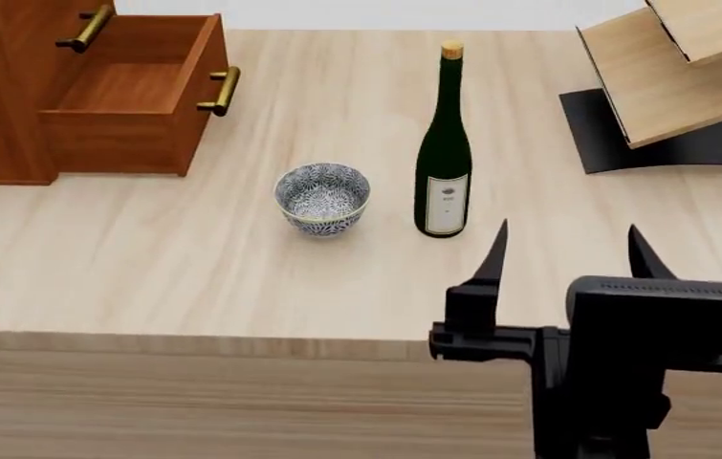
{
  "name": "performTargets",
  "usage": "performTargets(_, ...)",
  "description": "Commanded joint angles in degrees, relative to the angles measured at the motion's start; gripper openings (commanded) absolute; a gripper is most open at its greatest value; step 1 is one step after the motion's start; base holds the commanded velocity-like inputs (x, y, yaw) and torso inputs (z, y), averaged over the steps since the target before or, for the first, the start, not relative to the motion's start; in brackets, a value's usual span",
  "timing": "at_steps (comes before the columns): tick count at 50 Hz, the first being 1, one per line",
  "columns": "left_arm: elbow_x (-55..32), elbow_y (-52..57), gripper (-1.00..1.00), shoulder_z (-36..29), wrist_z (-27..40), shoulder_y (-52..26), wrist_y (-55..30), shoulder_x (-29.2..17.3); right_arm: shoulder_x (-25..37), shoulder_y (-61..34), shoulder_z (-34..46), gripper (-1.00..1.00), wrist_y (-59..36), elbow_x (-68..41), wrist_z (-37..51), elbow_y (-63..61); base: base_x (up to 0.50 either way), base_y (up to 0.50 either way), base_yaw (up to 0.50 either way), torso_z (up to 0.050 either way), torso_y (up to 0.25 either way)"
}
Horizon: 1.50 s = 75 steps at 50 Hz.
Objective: Put the bowl in the bottom drawer of the cabinet.
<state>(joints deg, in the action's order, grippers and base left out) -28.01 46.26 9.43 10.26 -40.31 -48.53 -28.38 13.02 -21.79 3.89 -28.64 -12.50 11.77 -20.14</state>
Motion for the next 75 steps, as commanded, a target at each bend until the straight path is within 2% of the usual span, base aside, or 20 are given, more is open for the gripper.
performTargets(1, -2.9, 2.8, 1.00, 1.4, 0.9, -3.8, -4.6, -1.2, 0.4, -1.0, 0.1, 1.00, -1.1, -0.7, 0.1, -0.8, 0.00, 0.00, 0.00, 0.000, 0.000)
performTargets(16, -2.6, 2.1, 1.00, 1.0, 1.0, -2.6, -3.2, -0.9, 1.1, -1.6, 1.0, 1.00, -2.1, -1.1, -0.1, -1.7, 0.00, 0.04, 0.00, 0.000, 0.000)
performTargets(75, -3.3, 1.4, 1.00, -0.8, 2.1, -3.1, -2.6, -1.4, 1.8, -0.7, 2.0, 1.00, -0.9, -3.0, 0.4, -1.0, 0.00, 0.43, 0.00, 0.000, 0.000)
